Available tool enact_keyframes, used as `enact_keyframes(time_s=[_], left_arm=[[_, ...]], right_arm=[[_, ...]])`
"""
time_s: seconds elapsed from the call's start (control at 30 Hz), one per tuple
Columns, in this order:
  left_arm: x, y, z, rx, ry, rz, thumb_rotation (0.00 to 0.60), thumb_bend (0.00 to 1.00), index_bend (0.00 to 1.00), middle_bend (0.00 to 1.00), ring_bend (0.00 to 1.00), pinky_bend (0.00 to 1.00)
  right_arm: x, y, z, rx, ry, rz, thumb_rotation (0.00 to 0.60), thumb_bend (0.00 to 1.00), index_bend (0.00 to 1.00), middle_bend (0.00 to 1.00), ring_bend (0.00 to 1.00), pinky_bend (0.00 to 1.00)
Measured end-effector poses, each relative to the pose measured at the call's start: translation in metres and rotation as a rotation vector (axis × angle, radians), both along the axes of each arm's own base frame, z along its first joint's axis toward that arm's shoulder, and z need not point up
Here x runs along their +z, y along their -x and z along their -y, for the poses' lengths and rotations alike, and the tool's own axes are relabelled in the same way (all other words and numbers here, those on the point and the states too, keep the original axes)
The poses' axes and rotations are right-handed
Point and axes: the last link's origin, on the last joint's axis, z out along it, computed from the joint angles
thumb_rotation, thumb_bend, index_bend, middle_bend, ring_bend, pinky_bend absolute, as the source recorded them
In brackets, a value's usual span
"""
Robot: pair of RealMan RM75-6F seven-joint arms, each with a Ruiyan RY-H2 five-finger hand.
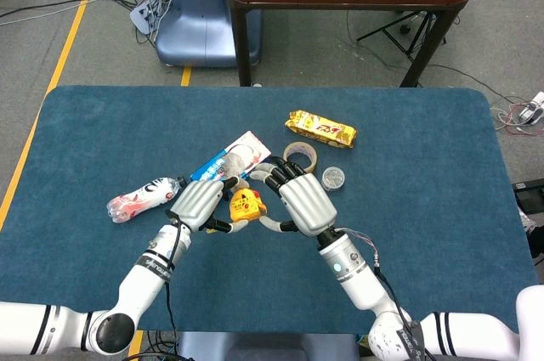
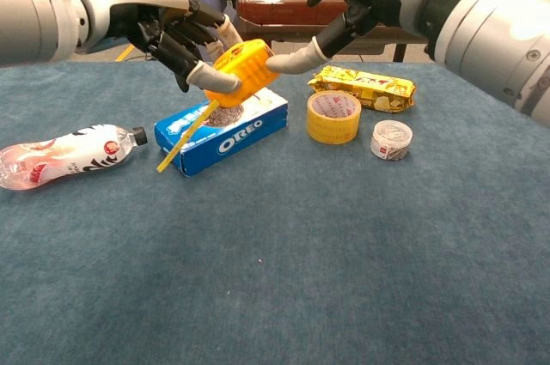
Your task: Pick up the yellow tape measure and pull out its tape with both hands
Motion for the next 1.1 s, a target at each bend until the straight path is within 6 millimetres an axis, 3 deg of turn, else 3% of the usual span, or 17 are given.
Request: enact_keyframes(time_s=[0.43, 1.1], left_arm=[[0.001, 0.0, -0.002, 0.0, -0.001, -0.001, 0.6, 0.25, 0.41, 0.45, 0.4, 0.38], [0.002, 0.011, -0.007, 0.024, -0.008, -0.008, 0.6, 0.25, 0.41, 0.45, 0.4, 0.39]], right_arm=[[-0.005, -0.003, 0.005, -0.012, 0.026, -0.013, 0.6, 0.26, 0.25, 0.23, 0.13, 0.22], [-0.002, 0.0, 0.018, -0.043, 0.072, -0.02, 0.6, 0.43, 0.25, 0.25, 0.13, 0.22]])
